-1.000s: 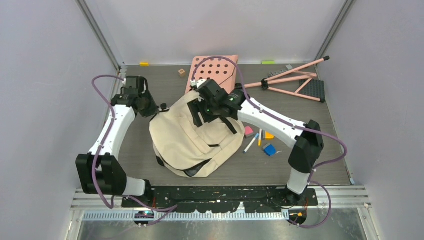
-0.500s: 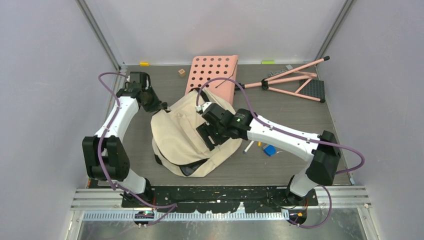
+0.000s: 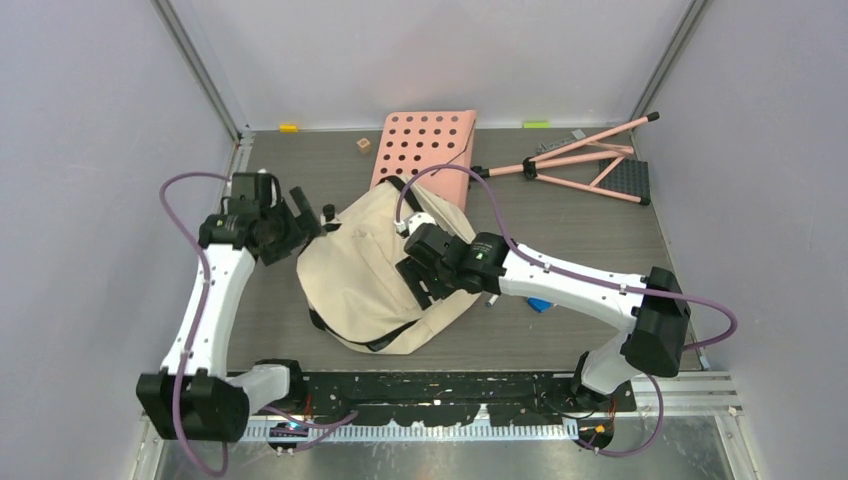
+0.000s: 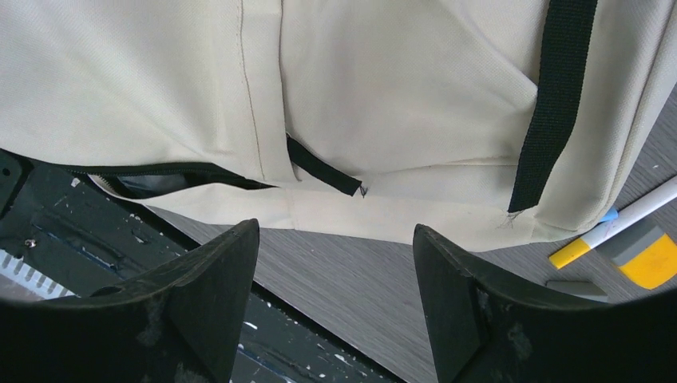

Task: Pack the student bag
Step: Adjust the student bag at the center of the board.

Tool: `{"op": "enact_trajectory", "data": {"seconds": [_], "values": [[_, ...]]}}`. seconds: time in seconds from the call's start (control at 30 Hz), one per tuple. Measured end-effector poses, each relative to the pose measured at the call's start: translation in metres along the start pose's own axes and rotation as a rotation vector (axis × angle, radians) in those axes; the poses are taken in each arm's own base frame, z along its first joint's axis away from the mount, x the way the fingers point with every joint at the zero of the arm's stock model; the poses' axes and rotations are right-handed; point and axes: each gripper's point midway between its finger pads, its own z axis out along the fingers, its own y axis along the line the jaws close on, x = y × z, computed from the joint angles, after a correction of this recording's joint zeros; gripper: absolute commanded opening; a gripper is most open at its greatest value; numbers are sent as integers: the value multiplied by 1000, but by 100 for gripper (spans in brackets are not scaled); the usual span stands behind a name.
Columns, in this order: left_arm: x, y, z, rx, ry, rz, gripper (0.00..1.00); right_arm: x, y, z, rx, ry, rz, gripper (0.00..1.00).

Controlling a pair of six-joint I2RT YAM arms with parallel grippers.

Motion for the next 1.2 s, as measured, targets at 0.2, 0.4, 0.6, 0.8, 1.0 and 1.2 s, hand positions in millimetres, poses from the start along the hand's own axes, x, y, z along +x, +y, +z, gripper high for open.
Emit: {"op": "enact_trajectory", "data": {"seconds": [0.2, 0.4, 0.6, 0.8, 1.0, 1.2], "values": [[65, 31, -11, -42, 106, -65, 93, -4, 15, 4, 20, -44, 4, 74], [117, 42, 16, -9, 237, -107, 65, 3, 42, 19, 19, -91, 21, 70], [119, 31, 31, 116, 178, -92, 1, 29, 76, 56, -34, -112, 32, 53], [97, 9, 21, 239, 64, -57, 0, 49, 92, 95, -16, -125, 10, 48], [80, -7, 3, 307, 4, -42, 0, 41, 100, 110, -15, -177, 10, 47], [61, -21, -14, 357, -58, -24, 0, 44, 103, 112, 24, -202, -5, 45]]}}
